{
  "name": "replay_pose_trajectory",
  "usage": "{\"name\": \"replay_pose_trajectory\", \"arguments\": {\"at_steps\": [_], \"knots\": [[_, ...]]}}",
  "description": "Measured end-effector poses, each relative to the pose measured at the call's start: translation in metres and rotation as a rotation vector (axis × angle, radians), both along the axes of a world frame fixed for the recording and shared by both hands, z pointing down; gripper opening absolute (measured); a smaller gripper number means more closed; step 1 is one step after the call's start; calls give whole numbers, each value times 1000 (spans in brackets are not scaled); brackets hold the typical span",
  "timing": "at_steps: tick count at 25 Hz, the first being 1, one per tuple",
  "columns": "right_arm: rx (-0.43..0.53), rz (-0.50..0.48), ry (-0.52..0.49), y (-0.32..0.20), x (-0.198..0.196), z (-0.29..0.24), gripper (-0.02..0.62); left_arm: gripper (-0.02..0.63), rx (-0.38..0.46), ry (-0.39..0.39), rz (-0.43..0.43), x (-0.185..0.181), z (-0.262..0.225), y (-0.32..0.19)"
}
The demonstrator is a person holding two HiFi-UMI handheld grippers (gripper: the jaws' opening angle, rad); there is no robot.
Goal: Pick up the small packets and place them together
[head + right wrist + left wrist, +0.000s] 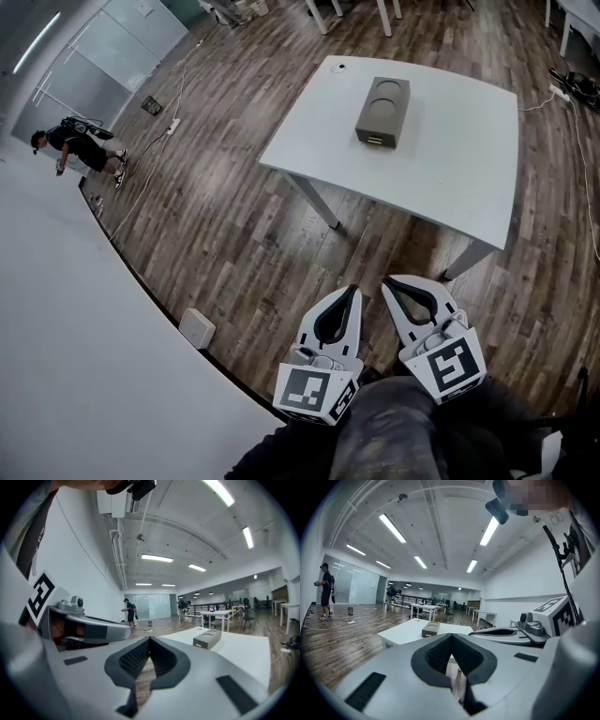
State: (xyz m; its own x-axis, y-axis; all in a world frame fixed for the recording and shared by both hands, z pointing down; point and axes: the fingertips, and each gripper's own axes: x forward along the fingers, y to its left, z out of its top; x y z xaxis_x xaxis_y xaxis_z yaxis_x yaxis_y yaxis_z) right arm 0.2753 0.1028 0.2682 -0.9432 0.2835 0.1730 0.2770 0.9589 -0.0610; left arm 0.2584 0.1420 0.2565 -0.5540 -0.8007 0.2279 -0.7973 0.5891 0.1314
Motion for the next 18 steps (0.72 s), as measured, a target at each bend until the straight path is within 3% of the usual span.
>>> {"name": "replay_pose_trajectory", "arguments": {"at_steps": [7, 18], "knots": [[11, -55, -49, -2, -25, -19, 5, 3, 11, -45, -54, -23, -19, -2], [43, -28, -20, 0, -86, -3, 5, 3, 52, -13, -64, -90, -1, 12]]}}
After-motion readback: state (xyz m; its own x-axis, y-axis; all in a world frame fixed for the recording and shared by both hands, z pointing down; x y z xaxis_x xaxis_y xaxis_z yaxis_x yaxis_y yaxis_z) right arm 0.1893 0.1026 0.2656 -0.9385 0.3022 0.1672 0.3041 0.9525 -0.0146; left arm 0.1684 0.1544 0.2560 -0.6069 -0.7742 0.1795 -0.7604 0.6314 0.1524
